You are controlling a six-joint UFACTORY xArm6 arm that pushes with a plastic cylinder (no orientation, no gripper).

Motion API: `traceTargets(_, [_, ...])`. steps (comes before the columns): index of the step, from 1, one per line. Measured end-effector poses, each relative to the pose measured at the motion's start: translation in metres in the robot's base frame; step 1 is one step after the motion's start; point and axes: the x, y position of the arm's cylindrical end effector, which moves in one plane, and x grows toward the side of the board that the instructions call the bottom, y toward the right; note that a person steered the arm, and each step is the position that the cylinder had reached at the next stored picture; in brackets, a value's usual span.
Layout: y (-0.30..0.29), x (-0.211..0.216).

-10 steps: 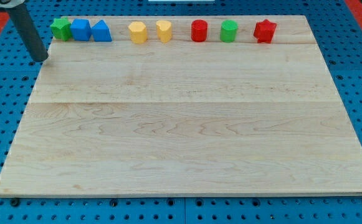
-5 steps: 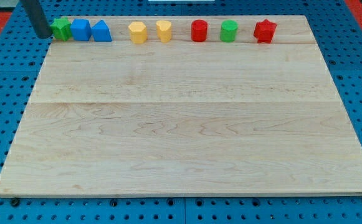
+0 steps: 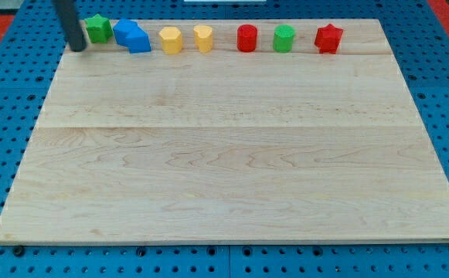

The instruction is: Push the green star and blue blocks towards the bottom of the hexagon

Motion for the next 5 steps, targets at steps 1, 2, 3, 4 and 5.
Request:
traceTargets(1, [-0.016,-0.006])
traceTargets(2, [0.010,-0.072])
traceTargets(3, [0.056,-0.053])
traceTargets(4, [0.162,-0.018])
traceTargets(5, [0.261,0.027])
